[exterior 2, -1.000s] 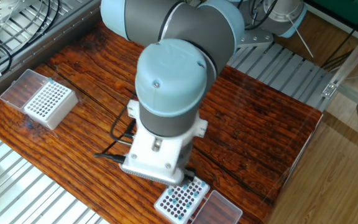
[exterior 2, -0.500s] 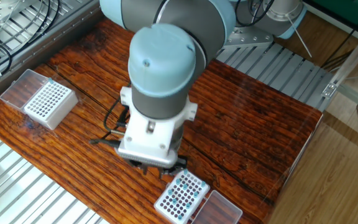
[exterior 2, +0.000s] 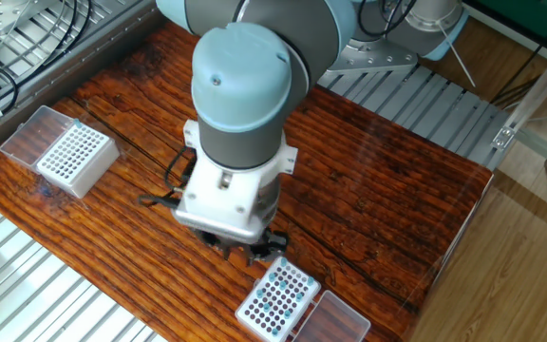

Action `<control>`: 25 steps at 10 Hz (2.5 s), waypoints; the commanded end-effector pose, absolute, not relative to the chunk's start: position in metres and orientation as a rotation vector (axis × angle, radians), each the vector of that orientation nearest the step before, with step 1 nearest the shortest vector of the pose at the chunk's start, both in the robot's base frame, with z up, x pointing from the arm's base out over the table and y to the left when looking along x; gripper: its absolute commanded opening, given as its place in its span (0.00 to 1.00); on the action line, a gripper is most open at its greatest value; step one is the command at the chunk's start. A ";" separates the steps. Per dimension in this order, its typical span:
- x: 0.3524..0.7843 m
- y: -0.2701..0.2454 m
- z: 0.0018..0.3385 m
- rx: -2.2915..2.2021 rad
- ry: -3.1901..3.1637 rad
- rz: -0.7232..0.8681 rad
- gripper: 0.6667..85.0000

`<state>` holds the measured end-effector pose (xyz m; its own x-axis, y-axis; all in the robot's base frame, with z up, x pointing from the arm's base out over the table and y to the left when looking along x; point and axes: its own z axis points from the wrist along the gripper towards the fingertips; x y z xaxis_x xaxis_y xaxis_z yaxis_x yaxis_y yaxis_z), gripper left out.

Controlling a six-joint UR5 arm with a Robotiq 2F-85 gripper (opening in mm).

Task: Transfer all medium pipette tips from one holder to another

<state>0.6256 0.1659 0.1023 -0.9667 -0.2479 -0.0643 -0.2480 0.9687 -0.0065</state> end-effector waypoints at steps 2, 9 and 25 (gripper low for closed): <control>0.627 0.161 0.104 0.006 3.064 0.079 0.32; 0.650 -0.078 0.111 -0.451 3.071 -0.051 0.14; 0.619 -0.246 0.101 -0.487 3.029 -0.077 0.43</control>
